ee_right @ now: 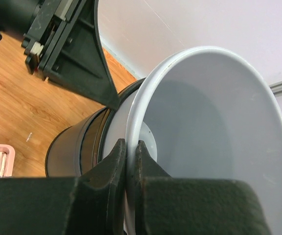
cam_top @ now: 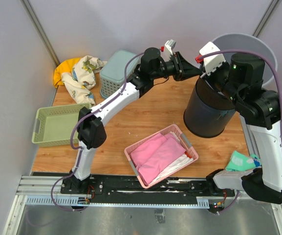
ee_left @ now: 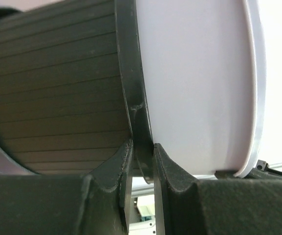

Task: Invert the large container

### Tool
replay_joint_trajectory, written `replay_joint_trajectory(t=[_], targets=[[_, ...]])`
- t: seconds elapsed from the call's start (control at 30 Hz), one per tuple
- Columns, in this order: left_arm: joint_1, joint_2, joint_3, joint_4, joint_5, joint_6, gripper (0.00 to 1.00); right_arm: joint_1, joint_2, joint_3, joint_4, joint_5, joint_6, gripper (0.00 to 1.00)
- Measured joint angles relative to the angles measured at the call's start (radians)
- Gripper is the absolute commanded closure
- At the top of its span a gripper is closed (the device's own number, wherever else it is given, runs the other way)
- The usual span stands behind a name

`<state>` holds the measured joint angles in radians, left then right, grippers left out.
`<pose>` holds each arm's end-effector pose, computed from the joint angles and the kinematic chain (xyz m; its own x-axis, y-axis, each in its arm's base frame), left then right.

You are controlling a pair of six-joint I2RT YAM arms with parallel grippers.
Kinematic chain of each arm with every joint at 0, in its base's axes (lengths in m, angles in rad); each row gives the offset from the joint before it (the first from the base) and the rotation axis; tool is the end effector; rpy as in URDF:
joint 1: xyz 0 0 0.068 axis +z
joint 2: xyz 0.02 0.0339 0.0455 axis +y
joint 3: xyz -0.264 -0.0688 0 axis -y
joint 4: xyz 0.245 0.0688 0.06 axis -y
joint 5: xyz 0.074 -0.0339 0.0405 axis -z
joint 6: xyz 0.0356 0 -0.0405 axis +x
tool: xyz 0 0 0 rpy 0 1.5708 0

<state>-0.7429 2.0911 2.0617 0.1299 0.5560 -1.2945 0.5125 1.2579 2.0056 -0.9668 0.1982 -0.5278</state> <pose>0.3567 -0.3531 0.4058 -0.9047 -0.2786 -0.3224 0.3333 0.0085 -0.9428 0.1637 0.0841 0.5516 -0.0059 -0.5699 -0.8217 -0.3660 0.7659 -0.5286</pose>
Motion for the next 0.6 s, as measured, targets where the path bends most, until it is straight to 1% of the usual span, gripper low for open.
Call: replay_joint_trajectory(t=[0.1, 0.37, 0.47, 0.6], targets=[[0.016, 0.036, 0.061, -0.024, 0.005, 0.016, 1.0, 0.0, -0.004, 0.0, -0.003, 0.004, 0.0, 0.99], [0.023, 0.055, 0.093, -0.042, 0.002, 0.043, 1.0, 0.0, -0.004, 0.001, -0.007, 0.003, -0.01, 0.99], [0.027, 0.077, 0.128, -0.045, 0.002, 0.046, 1.0, 0.0, 0.008, 0.032, -0.019, -0.006, -0.018, 0.99], [0.034, 0.079, 0.132, -0.027, -0.002, 0.046, 1.0, 0.0, 0.026, 0.083, -0.042, -0.035, -0.034, 0.99]])
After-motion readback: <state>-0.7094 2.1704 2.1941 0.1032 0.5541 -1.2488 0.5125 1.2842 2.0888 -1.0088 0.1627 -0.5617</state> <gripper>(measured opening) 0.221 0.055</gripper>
